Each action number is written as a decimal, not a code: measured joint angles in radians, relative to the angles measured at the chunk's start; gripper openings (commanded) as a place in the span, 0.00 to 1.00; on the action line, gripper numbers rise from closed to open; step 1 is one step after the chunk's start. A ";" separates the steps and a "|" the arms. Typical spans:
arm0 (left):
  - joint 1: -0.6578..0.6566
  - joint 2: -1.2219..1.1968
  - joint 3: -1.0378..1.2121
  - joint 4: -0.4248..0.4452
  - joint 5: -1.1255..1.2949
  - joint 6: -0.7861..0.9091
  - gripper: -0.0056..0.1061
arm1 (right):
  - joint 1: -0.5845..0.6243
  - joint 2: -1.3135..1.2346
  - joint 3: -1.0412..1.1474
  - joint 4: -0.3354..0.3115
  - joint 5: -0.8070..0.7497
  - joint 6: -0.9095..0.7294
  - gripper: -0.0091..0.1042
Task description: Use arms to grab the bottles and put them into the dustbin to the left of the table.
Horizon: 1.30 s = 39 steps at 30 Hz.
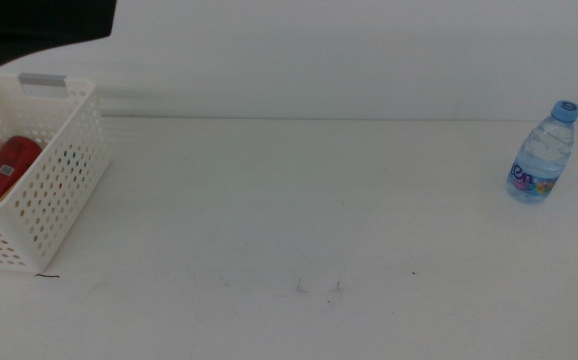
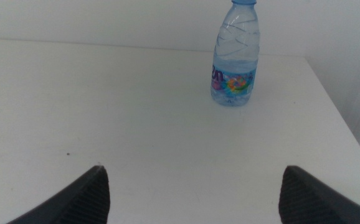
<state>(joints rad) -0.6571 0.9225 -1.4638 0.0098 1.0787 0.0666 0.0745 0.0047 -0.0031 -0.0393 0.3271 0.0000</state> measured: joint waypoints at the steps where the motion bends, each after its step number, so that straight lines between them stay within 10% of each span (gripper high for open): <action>1: 0.000 0.000 0.000 0.000 0.000 0.000 0.89 | 0.000 0.000 0.000 0.000 -0.010 0.000 0.89; 20: 0.000 0.000 0.000 0.002 0.000 0.000 0.89 | 0.000 0.035 0.000 -0.004 -0.407 -0.028 0.89; 31: -0.002 0.000 0.000 0.008 0.000 0.000 0.89 | 0.000 0.733 0.000 0.490 -0.995 -0.256 0.89; 39: -0.002 0.000 0.000 0.008 0.000 0.000 0.89 | -0.002 1.158 0.000 0.284 -1.252 -0.256 0.89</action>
<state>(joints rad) -0.6587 0.9225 -1.4638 0.0178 1.0787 0.0666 0.0722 1.1626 -0.0031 0.2448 -0.9254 -0.2558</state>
